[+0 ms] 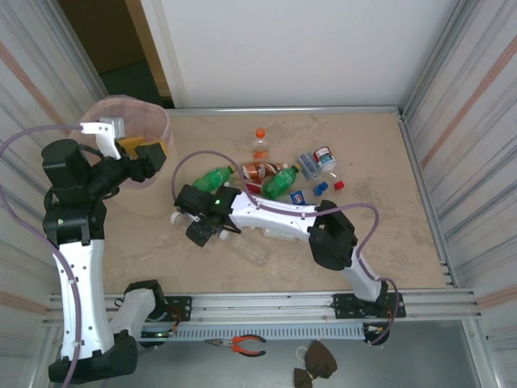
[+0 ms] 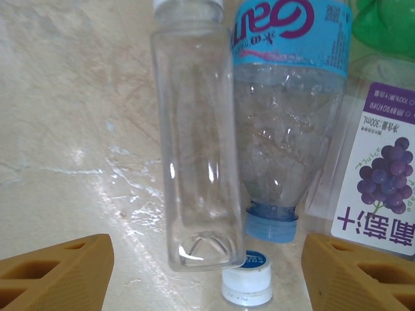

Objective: Put the plastic bottles in the bin

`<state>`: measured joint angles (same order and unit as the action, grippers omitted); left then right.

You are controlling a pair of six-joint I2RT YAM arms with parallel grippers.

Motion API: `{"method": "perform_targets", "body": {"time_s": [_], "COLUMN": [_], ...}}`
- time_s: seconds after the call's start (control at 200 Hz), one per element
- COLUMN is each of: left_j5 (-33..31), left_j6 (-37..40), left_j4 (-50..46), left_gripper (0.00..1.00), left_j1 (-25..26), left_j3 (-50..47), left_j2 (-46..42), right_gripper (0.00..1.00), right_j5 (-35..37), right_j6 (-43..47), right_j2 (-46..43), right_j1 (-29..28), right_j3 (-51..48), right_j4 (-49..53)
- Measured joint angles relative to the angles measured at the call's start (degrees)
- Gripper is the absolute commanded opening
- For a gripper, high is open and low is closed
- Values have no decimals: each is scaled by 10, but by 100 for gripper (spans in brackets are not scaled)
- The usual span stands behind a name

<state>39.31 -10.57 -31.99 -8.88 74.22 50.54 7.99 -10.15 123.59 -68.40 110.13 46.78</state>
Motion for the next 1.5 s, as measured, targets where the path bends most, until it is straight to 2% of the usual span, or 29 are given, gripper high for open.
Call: {"method": "perform_targets", "body": {"time_s": [0.576, 1.012, 1.127, 1.277, 1.498], "left_j5": [0, 1, 3, 11, 17], "left_j6": [-19, -28, -30, -31, -44], "left_j4": [0, 1, 1, 7, 35], "left_gripper": [74, 74, 74, 74, 74], "left_j1": [0, 0, 2, 11, 41], "left_j3": [0, -5, -5, -5, -5], "left_j2": [0, 0, -1, -1, 0], "right_gripper": [66, 47, 45, 44, 43], "right_j5": [-1, -3, -3, -19, -65], "right_j6": [15, 16, 16, 7, -25], "right_j2": [79, 92, 88, 35, -129], "right_j1": [-3, -4, -6, -6, 14], "right_j3": [24, 30, 29, -18, -143], "right_j4": [12, 13, 12, -4, -61]}}
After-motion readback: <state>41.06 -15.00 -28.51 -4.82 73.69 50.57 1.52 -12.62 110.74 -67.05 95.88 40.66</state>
